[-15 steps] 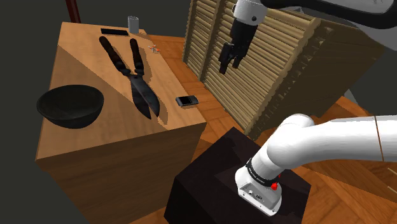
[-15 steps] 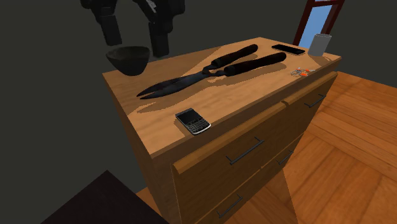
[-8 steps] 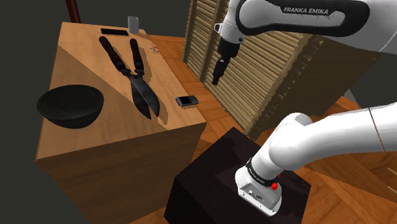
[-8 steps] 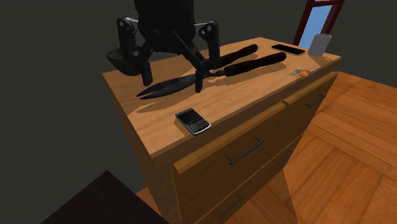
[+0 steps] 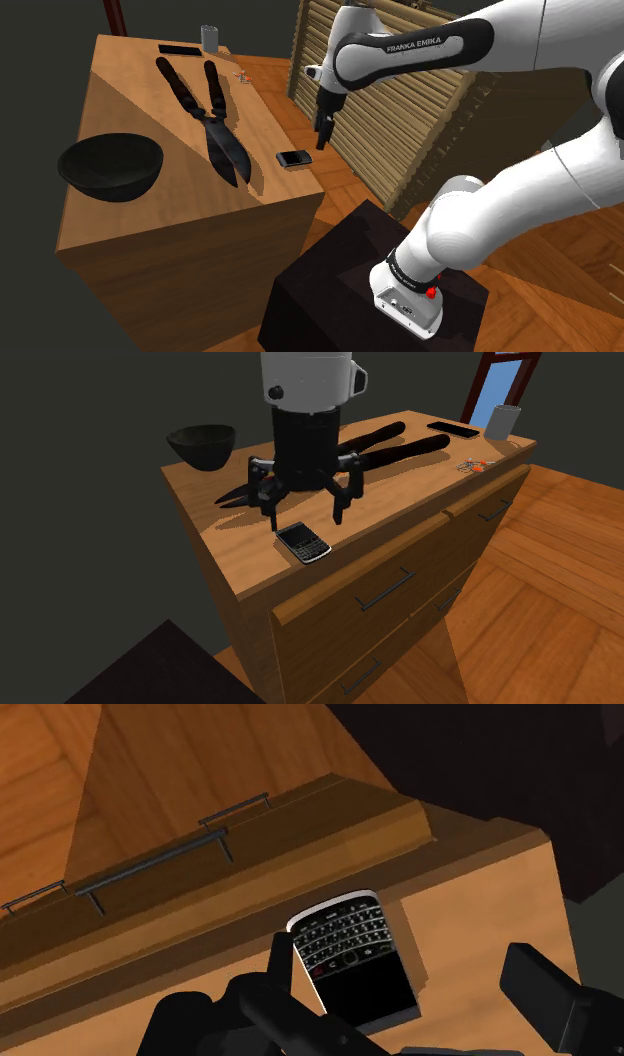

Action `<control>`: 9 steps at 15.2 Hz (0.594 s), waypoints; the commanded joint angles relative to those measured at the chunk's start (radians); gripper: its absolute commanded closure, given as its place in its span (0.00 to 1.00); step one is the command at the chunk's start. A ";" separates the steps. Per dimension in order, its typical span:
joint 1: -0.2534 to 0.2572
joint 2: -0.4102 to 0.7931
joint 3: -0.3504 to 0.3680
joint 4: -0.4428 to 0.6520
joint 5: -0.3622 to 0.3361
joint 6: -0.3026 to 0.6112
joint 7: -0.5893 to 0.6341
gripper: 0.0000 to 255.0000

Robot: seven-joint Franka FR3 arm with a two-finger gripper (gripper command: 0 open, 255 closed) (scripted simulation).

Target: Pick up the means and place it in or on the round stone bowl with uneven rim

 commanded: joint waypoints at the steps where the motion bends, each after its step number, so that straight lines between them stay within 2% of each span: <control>1: 0.026 0.071 -0.025 0.002 0.004 0.073 -0.110 0.00; 3: 0.048 0.134 -0.041 0.010 0.013 0.128 -0.199 0.00; 9: 0.050 0.184 -0.047 -0.032 0.021 0.219 -0.206 0.00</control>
